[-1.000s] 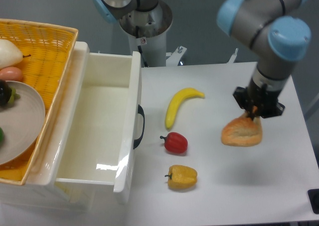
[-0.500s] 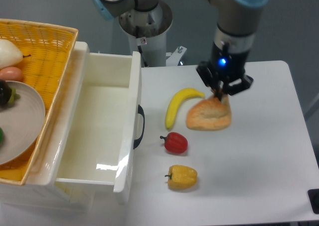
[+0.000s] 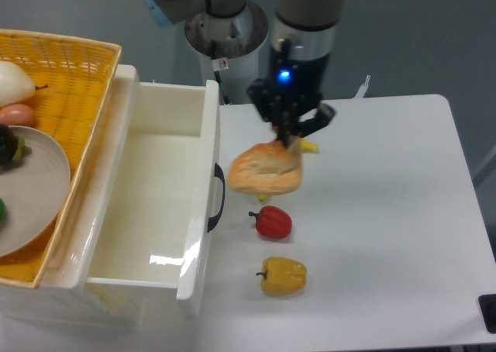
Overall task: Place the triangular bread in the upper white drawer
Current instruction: 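Carry the bread slice over the banana toward the open white drawer, then lower the bread into the drawer and open the gripper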
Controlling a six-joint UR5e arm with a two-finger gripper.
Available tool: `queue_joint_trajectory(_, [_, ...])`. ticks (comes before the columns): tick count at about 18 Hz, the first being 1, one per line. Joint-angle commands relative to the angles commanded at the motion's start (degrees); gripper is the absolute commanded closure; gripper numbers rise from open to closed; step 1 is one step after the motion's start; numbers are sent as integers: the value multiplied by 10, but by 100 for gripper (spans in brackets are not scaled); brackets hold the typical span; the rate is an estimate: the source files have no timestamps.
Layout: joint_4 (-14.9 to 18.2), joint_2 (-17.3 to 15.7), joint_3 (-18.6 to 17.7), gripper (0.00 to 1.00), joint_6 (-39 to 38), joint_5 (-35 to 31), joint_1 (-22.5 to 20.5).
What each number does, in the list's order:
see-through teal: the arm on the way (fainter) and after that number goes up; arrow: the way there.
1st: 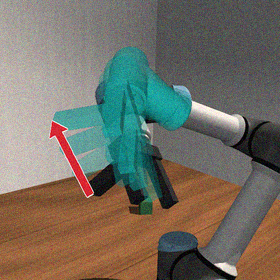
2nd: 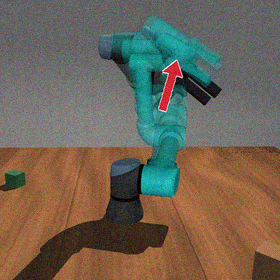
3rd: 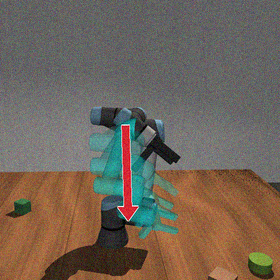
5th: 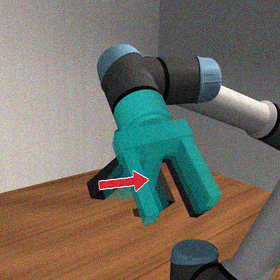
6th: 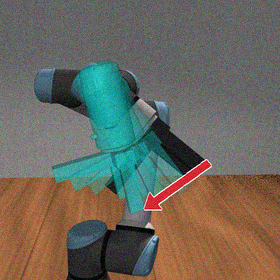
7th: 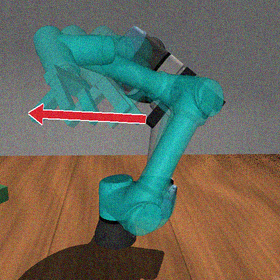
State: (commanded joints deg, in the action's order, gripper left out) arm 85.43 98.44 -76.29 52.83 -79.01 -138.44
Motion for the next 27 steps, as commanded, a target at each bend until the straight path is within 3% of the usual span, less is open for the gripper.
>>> queue_joint_trajectory(7, [-1,-1,-24,96,-51,-3,69])
queue_joint_trajectory(15, [-2,5,-33,92,-56,0,99])
queue_joint_trajectory(19, [-2,11,-33,73,-56,0,100])
queue_joint_trajectory(21, [-3,16,-33,44,-56,0,100])
queue_joint_trajectory(23, [-15,17,-34,27,-55,-1,100])
queue_joint_trajectory(25, [-39,19,-39,20,-55,-1,100])
queue_joint_trajectory(27, [-50,20,-40,19,-55,0,100])
